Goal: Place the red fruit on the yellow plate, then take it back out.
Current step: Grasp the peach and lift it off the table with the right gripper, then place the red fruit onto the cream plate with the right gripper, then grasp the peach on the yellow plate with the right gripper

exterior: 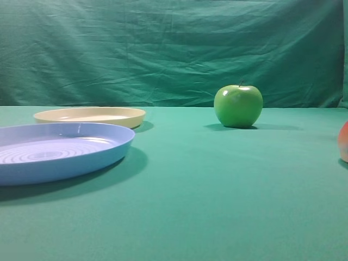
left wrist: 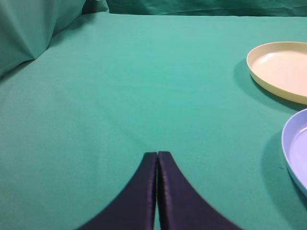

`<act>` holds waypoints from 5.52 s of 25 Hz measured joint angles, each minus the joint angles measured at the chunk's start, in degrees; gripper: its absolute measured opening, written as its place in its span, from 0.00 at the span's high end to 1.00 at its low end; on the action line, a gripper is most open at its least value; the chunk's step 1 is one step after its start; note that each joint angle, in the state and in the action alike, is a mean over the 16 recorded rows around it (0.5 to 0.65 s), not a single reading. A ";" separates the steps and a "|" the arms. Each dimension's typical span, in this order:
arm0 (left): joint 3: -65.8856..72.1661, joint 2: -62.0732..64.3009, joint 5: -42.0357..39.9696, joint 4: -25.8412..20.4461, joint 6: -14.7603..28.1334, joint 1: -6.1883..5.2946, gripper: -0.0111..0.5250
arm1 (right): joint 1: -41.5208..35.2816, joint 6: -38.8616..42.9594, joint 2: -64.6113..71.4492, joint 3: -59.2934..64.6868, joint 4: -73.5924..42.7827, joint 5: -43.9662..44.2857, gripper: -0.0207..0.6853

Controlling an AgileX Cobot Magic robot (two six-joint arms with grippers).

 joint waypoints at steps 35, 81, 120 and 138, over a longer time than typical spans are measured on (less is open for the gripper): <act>0.00 0.00 0.00 0.00 0.00 0.00 0.98 | 8.31 -5.95 21.15 -46.90 6.98 2.33 0.73; 0.00 0.00 0.00 0.00 0.00 0.00 0.98 | 17.28 -8.70 38.63 -74.36 10.12 8.89 0.62; 0.00 0.00 0.00 0.00 0.00 0.00 0.98 | 12.31 16.74 -20.72 -42.51 -9.02 24.75 0.97; 0.00 0.00 0.00 0.00 0.06 0.00 0.98 | -10.14 18.50 -57.62 5.51 -10.17 -6.62 0.97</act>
